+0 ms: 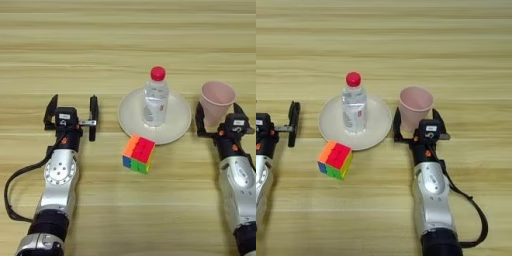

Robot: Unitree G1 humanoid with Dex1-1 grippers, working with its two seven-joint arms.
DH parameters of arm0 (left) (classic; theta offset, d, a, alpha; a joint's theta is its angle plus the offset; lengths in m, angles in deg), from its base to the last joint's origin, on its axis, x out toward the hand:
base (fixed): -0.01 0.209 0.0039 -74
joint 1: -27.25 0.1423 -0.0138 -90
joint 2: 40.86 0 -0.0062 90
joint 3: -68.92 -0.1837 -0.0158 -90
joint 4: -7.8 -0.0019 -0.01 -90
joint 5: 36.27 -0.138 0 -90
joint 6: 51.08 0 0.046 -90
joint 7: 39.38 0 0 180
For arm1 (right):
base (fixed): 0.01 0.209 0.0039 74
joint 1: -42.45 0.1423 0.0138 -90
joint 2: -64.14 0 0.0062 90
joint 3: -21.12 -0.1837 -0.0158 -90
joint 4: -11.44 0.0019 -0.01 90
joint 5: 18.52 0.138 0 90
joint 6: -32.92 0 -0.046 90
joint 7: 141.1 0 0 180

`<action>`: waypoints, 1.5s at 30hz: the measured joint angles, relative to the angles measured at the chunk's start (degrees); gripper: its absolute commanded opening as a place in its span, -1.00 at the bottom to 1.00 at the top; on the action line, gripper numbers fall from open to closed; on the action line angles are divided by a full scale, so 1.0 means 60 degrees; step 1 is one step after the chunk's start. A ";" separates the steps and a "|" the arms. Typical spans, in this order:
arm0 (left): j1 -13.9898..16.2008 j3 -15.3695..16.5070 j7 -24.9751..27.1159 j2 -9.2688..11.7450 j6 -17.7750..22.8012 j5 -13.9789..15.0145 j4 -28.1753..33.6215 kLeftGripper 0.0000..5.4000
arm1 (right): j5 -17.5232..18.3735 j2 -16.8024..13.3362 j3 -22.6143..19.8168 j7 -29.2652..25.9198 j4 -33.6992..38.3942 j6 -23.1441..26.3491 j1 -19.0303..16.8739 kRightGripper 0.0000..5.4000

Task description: Move the objects on the table

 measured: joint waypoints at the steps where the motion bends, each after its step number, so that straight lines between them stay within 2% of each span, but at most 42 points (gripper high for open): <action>1: 0.0000 0.0000 0.0000 0.0000 0.0000 0.0000 0.0000 1.00 | 0.0001 -0.0001 -0.0006 -0.0001 -0.0044 -0.0004 0.0032 1.00; 12: 0.0001 -0.0006 0.0000 0.0000 -0.0006 -0.0004 0.0000 1.00 | 0.0022 -0.0032 -0.0146 0.0005 -0.0320 -0.0173 0.0268 1.00; 23: 0.0003 -0.0023 -0.0015 -0.0004 -0.0010 -0.0175 0.0047 1.00 | 0.0042 -0.0199 -0.0256 -0.0018 -0.0816 -0.0233 0.0781 1.00; 45: 0.0005 -0.0014 -0.0168 -0.0053 -0.0010 -0.0299 0.0099 1.00 | 0.0121 -0.0292 -0.0358 -0.0244 -0.1214 -0.0369 0.1169 1.00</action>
